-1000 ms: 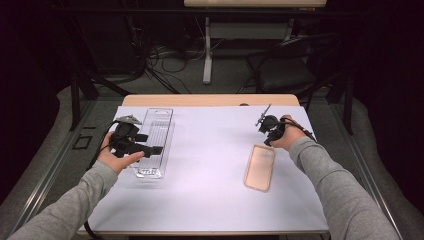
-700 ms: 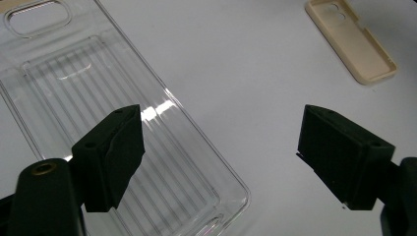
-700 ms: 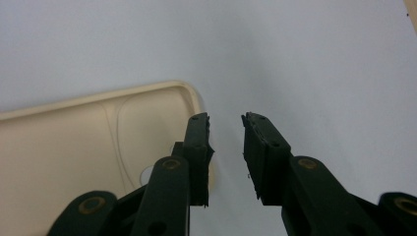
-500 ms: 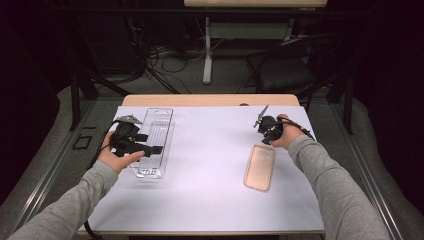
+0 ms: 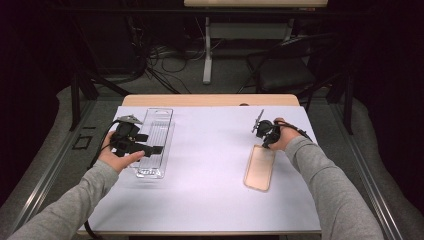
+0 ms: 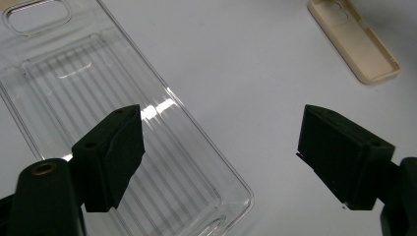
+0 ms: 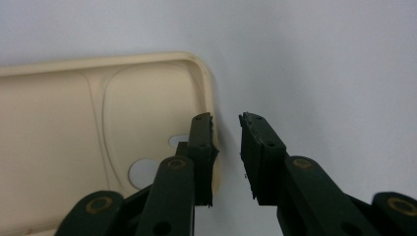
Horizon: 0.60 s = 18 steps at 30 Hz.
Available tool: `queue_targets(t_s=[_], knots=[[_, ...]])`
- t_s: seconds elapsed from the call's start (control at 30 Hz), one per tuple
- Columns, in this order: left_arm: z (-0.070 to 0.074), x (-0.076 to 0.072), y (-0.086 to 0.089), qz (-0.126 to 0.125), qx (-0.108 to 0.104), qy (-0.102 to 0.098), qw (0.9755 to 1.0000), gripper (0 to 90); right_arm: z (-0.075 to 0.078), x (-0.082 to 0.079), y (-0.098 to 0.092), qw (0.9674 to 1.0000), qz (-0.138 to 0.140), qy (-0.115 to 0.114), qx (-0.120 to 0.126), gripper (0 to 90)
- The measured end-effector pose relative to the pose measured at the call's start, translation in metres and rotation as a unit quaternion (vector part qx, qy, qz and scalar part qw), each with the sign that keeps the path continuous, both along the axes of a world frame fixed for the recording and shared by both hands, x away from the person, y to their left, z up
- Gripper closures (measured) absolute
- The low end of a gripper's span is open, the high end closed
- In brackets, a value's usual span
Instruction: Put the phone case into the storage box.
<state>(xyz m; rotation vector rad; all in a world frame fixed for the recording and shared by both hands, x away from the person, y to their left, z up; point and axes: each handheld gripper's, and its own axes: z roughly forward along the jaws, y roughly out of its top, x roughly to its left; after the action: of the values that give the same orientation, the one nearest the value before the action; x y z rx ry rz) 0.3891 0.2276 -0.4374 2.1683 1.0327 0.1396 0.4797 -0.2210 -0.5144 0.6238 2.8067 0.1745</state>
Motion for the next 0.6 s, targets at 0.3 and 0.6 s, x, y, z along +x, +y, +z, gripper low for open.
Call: queue_targets(t_s=[0.3, 0.6], knots=[[-0.003, 0.0, 0.0, 0.001, 0.0, 0.003, 1.0, 17.9, -0.005, 0.0, 0.002, 0.9999, 0.009, 0.006, -0.011, 78.5], [-0.004, 0.001, 0.001, 0.001, 0.001, 0.004, 1.0, 17.9, -0.012, 0.0, 0.004, 0.9995, 0.026, 0.005, -0.016, 84.2]])
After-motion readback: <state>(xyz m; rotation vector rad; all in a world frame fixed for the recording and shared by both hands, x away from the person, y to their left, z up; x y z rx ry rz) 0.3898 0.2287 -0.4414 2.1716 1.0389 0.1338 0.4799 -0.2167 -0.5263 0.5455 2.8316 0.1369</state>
